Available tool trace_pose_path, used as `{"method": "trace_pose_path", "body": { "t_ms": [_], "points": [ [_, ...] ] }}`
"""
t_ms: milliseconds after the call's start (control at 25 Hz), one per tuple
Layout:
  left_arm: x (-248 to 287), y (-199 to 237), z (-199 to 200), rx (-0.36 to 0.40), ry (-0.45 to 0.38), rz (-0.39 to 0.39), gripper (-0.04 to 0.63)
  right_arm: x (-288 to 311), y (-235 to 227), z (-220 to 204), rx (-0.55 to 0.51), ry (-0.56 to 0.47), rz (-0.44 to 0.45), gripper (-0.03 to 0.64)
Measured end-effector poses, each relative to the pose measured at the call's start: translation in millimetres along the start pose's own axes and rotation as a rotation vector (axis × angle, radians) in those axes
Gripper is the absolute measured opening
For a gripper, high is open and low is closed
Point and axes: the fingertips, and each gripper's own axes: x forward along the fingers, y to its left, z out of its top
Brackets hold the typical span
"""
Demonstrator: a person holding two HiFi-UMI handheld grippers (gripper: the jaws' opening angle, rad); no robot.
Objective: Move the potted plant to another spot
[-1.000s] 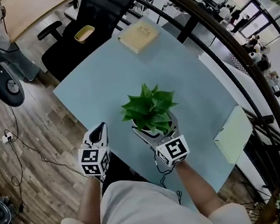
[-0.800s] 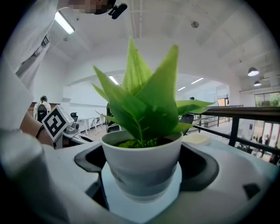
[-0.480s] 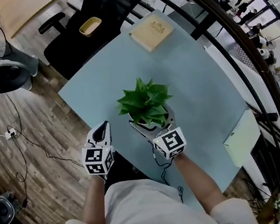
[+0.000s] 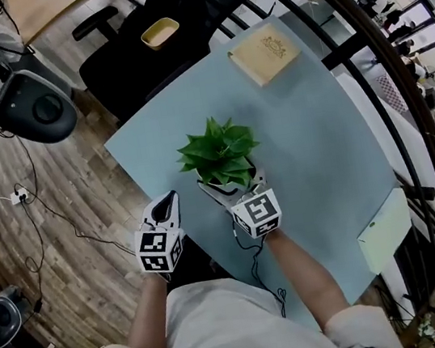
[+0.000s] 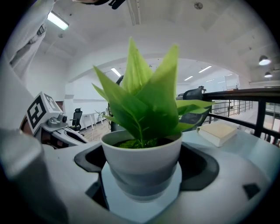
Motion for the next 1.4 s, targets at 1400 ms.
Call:
{"method": "trace_pose_path", "body": {
  "t_ms": [1400],
  "points": [
    [47,15,-4,0.018,0.098,-0.062,0.011,88,-7,-43,-0.021,0.092,0.025,0.520]
  ]
}}
